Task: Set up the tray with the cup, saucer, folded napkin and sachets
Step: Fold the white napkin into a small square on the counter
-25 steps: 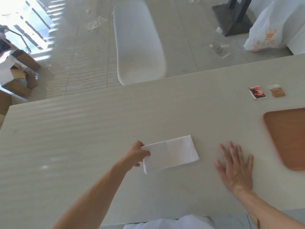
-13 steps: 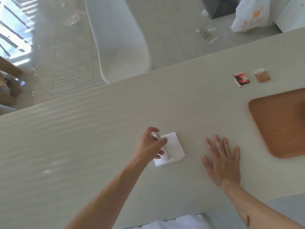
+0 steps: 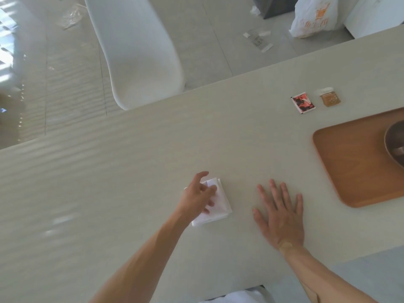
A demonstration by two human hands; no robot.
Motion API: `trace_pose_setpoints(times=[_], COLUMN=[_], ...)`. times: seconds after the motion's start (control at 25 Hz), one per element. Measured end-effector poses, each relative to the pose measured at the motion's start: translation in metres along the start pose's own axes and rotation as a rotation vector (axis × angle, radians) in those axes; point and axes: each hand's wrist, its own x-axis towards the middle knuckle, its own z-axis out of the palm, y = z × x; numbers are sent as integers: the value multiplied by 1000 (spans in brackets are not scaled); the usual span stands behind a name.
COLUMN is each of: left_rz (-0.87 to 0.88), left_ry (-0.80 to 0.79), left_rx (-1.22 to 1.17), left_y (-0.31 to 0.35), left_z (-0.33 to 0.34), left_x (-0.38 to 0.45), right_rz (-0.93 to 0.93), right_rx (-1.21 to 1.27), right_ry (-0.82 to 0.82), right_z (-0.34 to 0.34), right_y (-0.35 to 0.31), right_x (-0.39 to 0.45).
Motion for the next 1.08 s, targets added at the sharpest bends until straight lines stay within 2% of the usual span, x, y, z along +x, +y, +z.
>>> trace_pose_setpoints(times=[0.04, 0.08, 0.16, 0.2, 0.32, 0.44, 0.68, 1.08], left_rz=[92, 246, 583, 662, 580, 485, 448, 419], left_ry=[80, 216, 457, 474, 318, 281, 291, 245], left_rx=[15, 138, 544, 688, 927, 1030, 1113, 1117], left_y=[-4, -9, -23, -28, -39, -49, -56, -49], left_z=[-6, -11, -11, -4, 23, 35, 43, 41], left_x=[-4, -9, -16, -17, -14, -6, 5, 2], right_rz=[1, 4, 7, 7, 10, 14, 25, 29], right_rx=[-2, -5, -11, -12, -17, -9, -19, -21], right_ry=[3, 5, 0, -5, -8, -16, -29, -64], right_z=[0, 1, 1, 1, 2, 2, 0, -11], right_y=[0, -1, -1, -1, 0, 0, -2, -9], right_x=[0, 0, 0, 0, 0, 1, 1, 2])
